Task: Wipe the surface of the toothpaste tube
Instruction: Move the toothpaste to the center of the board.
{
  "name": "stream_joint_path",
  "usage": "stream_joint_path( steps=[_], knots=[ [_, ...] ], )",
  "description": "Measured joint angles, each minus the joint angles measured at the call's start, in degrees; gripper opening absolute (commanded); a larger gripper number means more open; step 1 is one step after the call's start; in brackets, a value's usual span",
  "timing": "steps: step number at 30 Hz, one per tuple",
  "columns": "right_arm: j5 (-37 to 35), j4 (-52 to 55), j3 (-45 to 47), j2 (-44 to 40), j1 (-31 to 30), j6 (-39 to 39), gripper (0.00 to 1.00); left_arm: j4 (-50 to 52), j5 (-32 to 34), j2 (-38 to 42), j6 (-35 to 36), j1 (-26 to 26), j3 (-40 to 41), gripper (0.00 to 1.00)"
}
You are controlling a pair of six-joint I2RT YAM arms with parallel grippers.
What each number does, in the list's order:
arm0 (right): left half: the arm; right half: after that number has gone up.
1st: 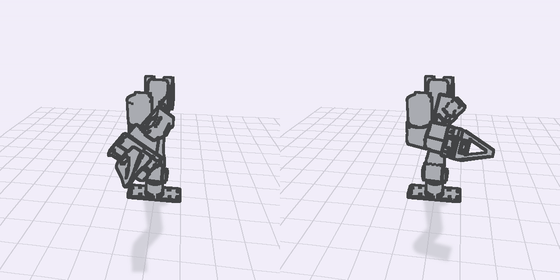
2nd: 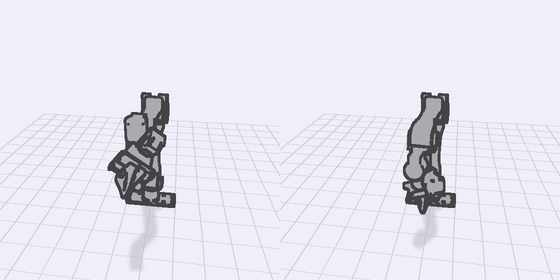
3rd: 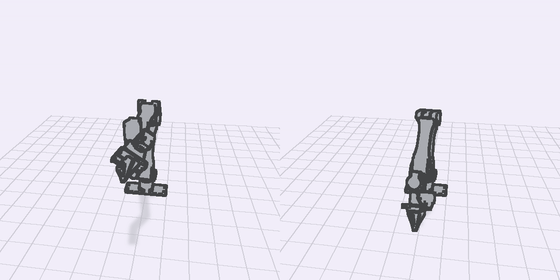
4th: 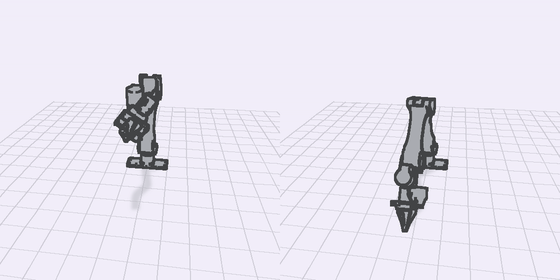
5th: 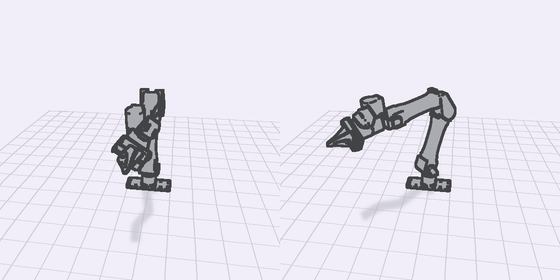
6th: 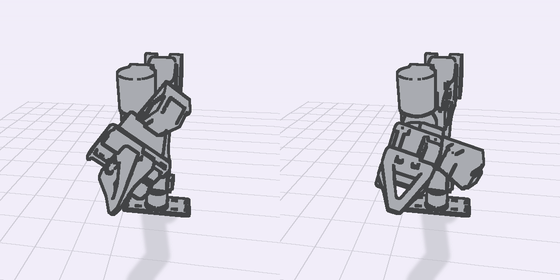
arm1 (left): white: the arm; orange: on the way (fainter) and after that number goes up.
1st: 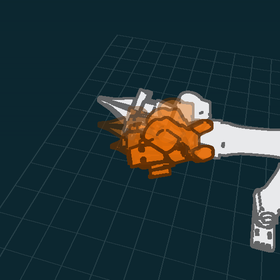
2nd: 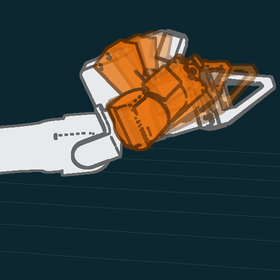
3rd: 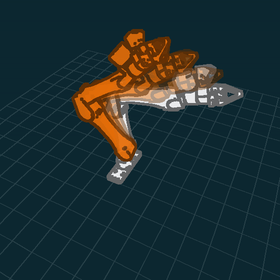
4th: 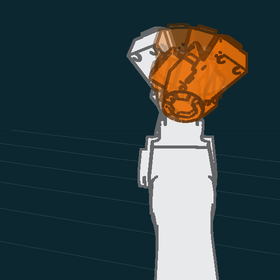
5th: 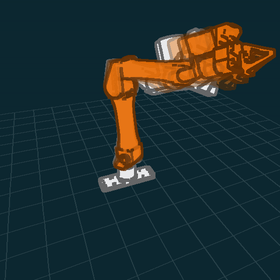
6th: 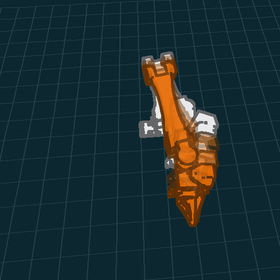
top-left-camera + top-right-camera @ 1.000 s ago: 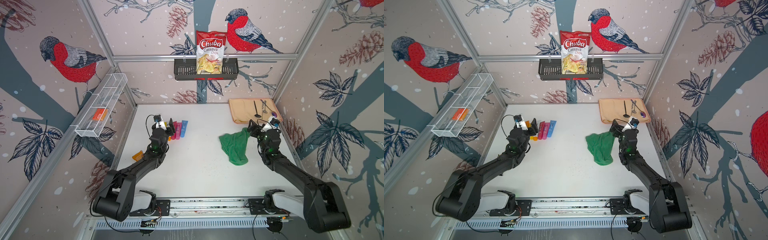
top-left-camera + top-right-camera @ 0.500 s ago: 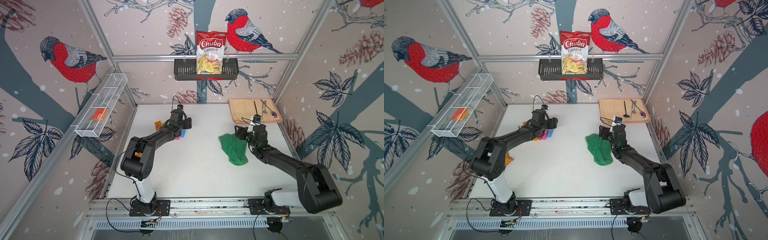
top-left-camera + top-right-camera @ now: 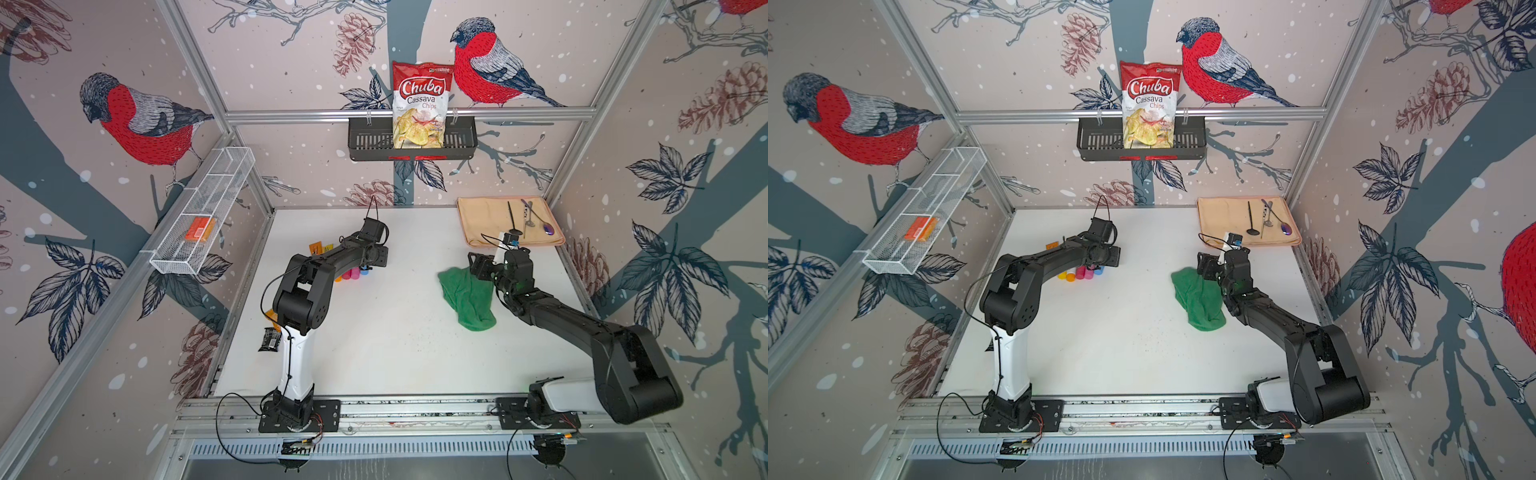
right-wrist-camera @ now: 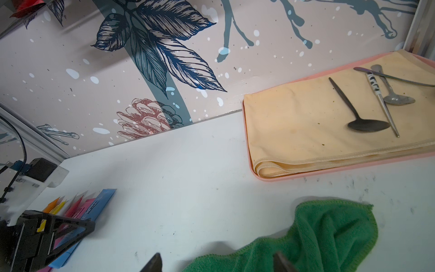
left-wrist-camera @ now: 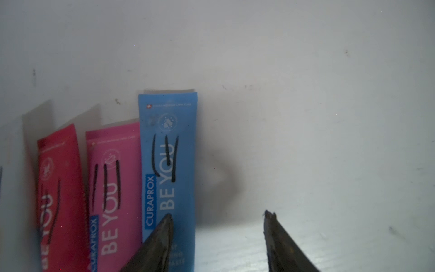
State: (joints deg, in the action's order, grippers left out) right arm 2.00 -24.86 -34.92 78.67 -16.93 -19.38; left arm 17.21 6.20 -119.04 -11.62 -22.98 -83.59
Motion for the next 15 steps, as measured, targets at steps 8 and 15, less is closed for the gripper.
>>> stream_joint_path(
  steps=[8, 15],
  knots=[
    [0.1, 0.1, -0.5, 0.4, 0.0, 0.0, 0.76, 3.2, 6.2, 2.2, 0.0, -0.3, 2.0, 0.62],
    [0.1, 0.9, -0.7, 0.7, 0.0, 0.1, 0.76, 3.0, 7.6, 0.8, 0.1, -0.3, 1.9, 0.53]
  ],
)
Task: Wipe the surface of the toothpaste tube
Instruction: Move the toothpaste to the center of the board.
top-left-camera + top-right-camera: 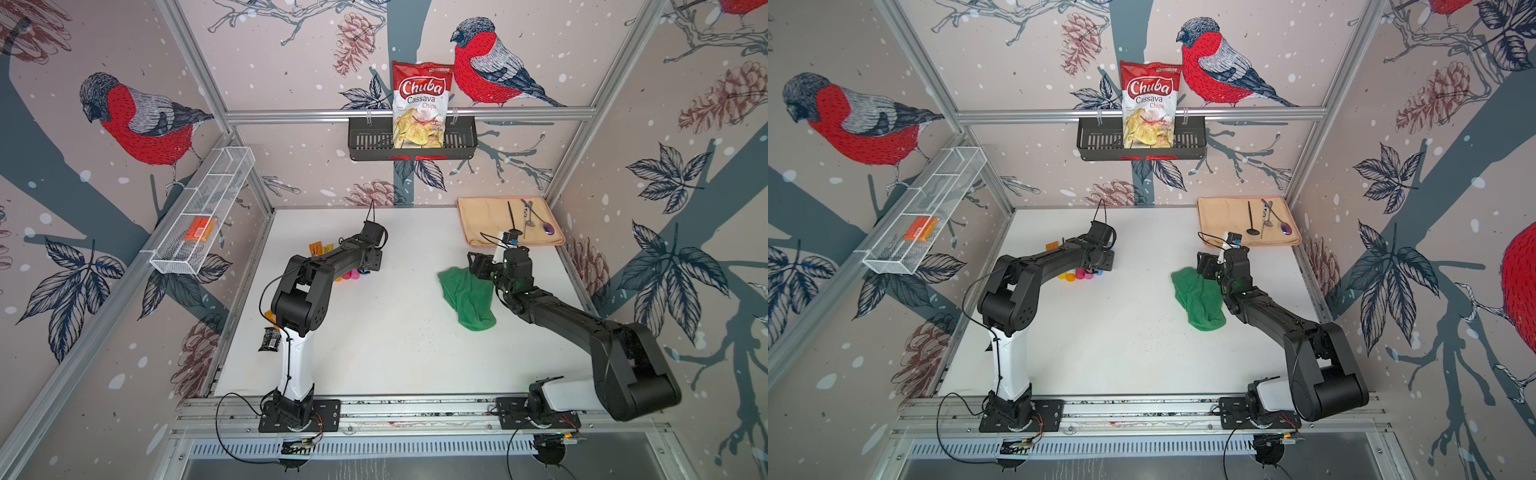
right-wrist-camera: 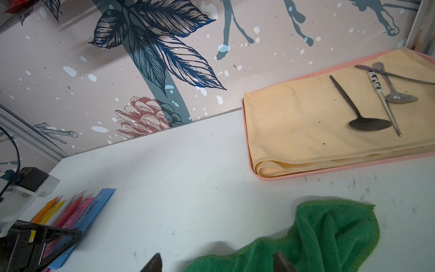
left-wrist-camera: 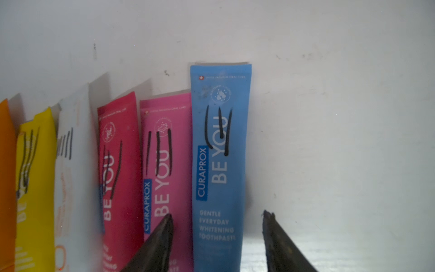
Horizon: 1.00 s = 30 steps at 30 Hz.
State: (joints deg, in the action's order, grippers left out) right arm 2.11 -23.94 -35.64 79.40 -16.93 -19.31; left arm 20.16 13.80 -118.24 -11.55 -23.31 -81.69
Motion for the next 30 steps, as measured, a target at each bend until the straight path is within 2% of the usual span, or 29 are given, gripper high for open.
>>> stream_joint_path(
  steps=[11, 20, 30],
  knots=[
    [0.2, 0.9, -0.4, 0.3, 0.0, 0.1, 0.76, -0.7, -0.3, -0.7, 0.7, -0.2, -0.4, 0.4],
    [0.2, 1.7, -0.4, 0.4, 0.0, 0.1, 0.76, -0.2, -0.4, -0.7, 0.8, -1.7, 0.2, 0.39],
    [0.2, 2.0, -0.8, 0.5, 0.1, 0.6, 0.76, -1.1, 0.5, -0.7, 2.4, -3.3, 0.9, 0.24]
  ],
)
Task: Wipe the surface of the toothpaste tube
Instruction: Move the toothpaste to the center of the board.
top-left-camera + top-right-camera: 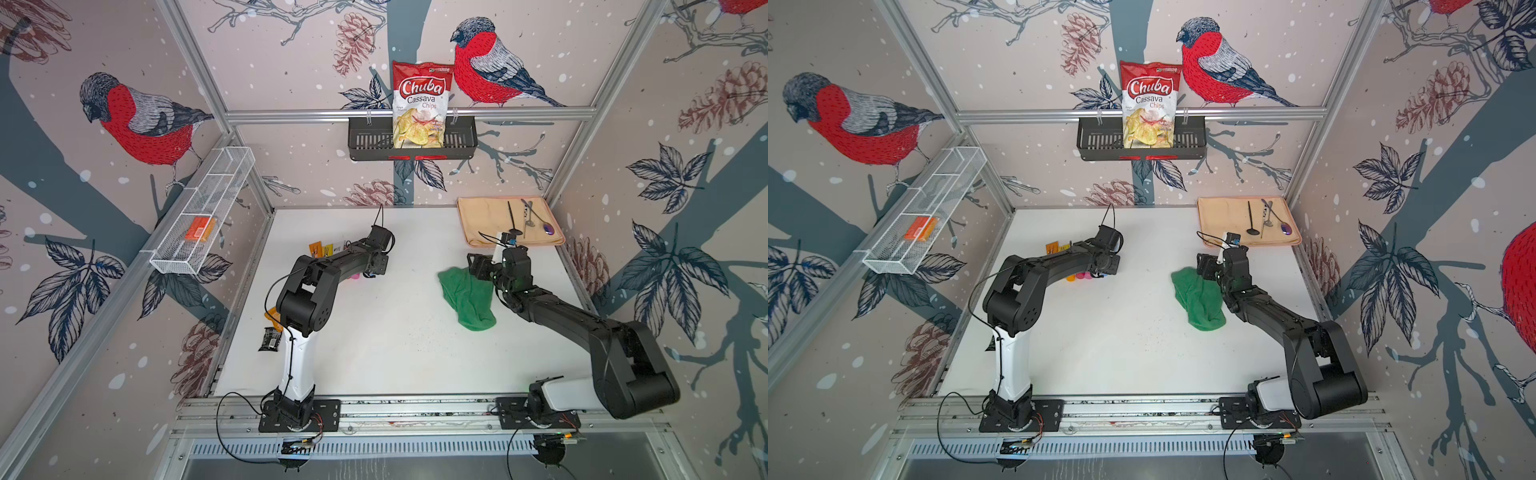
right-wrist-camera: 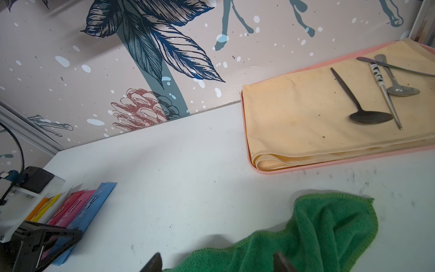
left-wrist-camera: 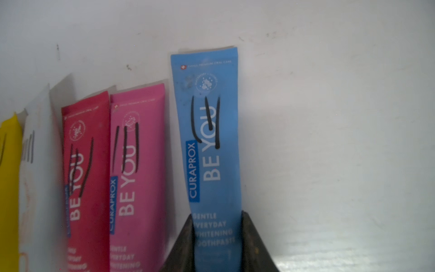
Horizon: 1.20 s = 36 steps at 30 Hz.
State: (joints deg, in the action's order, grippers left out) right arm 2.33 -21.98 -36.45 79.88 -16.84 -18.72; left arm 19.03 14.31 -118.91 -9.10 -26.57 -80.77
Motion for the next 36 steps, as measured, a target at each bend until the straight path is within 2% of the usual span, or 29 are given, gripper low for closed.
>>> stream_joint_path(
  steps=[7, 17, 24, 31, 36],
  knots=[
    [-0.1, 4.0, -1.1, -1.6, 0.5, 0.6, 0.74, -2.4, 1.6, 1.6, 2.1, -2.6, 2.6, 0.21],
    [2.6, 12.0, -3.2, -0.7, -0.2, 0.6, 0.7, -4.3, -3.2, 14.1, 2.0, -11.7, 14.8, 0.2],
    [3.4, 18.5, -5.5, 1.3, -3.7, 1.0, 0.7, -5.0, -7.1, 17.9, 2.8, -18.0, 20.0, 0.23],
    [1.2, 23.4, -5.6, 3.0, -8.5, 1.3, 0.73, -5.0, -7.7, 19.6, 3.5, -18.7, 24.9, 0.32],
    [-1.1, 24.5, -5.6, 5.7, -11.8, 1.2, 0.72, -4.4, -8.3, 18.4, 5.0, -19.8, 24.5, 0.37]
  ],
)
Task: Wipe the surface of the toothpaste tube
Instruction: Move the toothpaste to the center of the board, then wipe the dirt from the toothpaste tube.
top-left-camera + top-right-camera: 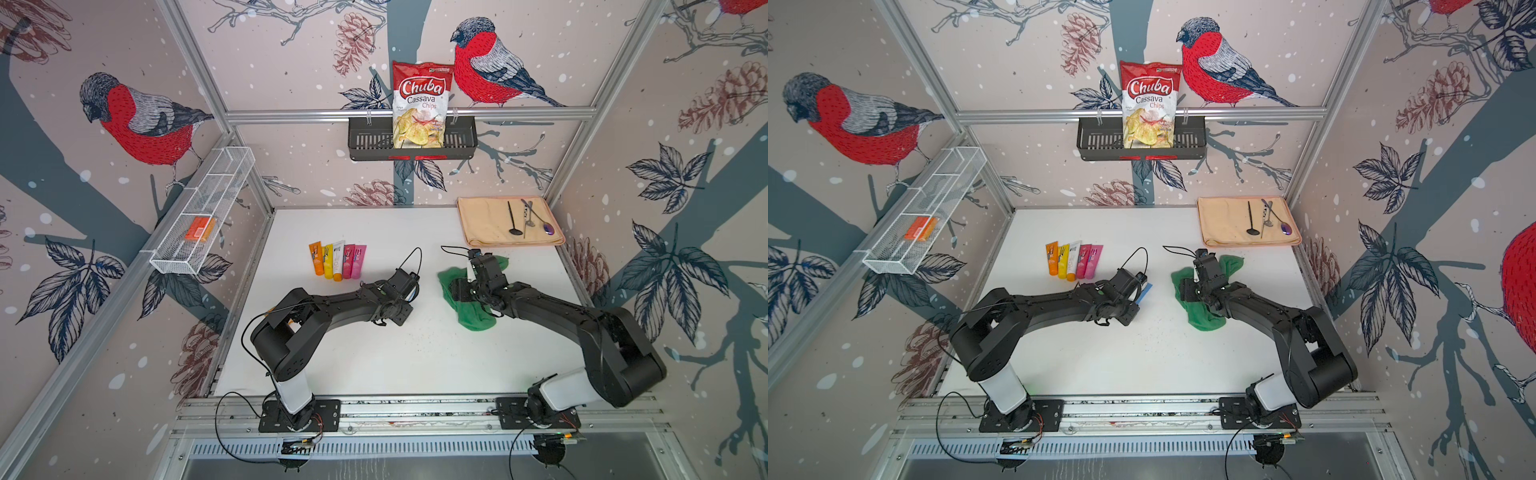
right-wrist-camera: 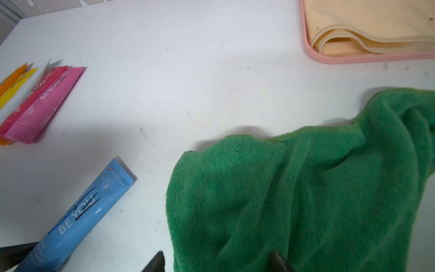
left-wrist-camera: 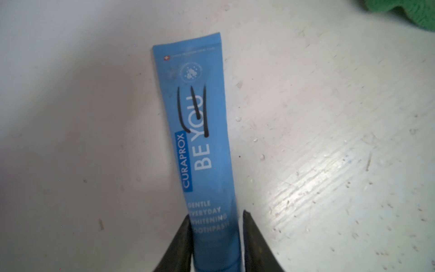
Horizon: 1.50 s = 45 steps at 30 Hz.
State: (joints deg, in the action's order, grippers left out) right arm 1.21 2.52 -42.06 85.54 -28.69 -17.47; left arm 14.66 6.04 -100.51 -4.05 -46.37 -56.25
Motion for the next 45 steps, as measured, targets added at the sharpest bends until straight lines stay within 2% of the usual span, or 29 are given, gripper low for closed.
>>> stream_joint_path(
  steps=[2, 4, 8, 11, 13, 16, 19, 27, 32, 35, 37, 42, 45],
  knots=[
    [-1.2, 0.3, -0.1, 1.3, -0.5, 0.0, 0.71, 0.4, 0.1, -0.3, 0.3, -0.5, -0.2, 0.39],
    [-2.9, 1.1, -0.5, 2.5, -1.0, -0.3, 0.69, 1.1, 0.5, 0.2, 0.6, -0.9, -0.2, 0.47],
    [-4.8, 1.1, -1.1, 4.4, -2.0, -0.4, 0.61, 0.4, 2.4, 6.0, -0.3, -1.0, 2.4, 0.59],
    [-5.7, 1.1, -1.4, 5.6, -2.0, -0.4, 0.46, -0.7, 3.5, 11.1, -2.0, -1.1, 5.8, 0.69],
    [-6.1, 1.1, -1.5, 5.9, -2.0, -0.4, 0.32, -1.3, 3.4, 13.5, -3.3, -1.1, 8.3, 0.71],
    [-6.6, 1.1, -1.6, 5.5, -2.0, -0.5, 0.12, -3.1, 3.0, 14.1, -5.2, -1.2, 11.4, 0.72],
    [-6.7, 1.3, -1.2, 2.2, -1.9, -0.9, 0.0, -4.7, 2.8, 14.1, -6.9, -1.4, 14.2, 0.73],
    [-3.2, -0.4, 2.9, -13.4, 1.3, -2.2, 0.0, -9.0, 3.3, 11.9, -8.6, -1.4, 14.5, 0.71],
    [3.3, -3.5, 3.6, -18.6, 3.6, -2.6, 0.0, -8.7, 8.0, 8.3, -9.3, -1.4, 13.3, 0.61],
    [7.9, -4.3, 2.5, -18.3, 3.6, -3.5, 0.0, -9.0, 10.9, 7.5, -9.7, -1.3, 13.0, 0.54],
    [10.4, -5.4, 1.3, -17.1, 3.6, -3.5, 0.0, -9.2, 12.2, 7.3, -9.7, -1.0, 13.0, 0.53],
    [15.5, -7.4, -2.5, -11.0, 2.0, -3.7, 0.0, -12.0, 11.5, 9.8, -8.1, -0.5, 14.7, 0.57],
    [17.2, -8.1, -4.0, -6.8, 1.2, -3.7, 0.0, -15.8, 7.3, 11.6, -5.9, -0.5, 15.8, 0.61]
  ],
)
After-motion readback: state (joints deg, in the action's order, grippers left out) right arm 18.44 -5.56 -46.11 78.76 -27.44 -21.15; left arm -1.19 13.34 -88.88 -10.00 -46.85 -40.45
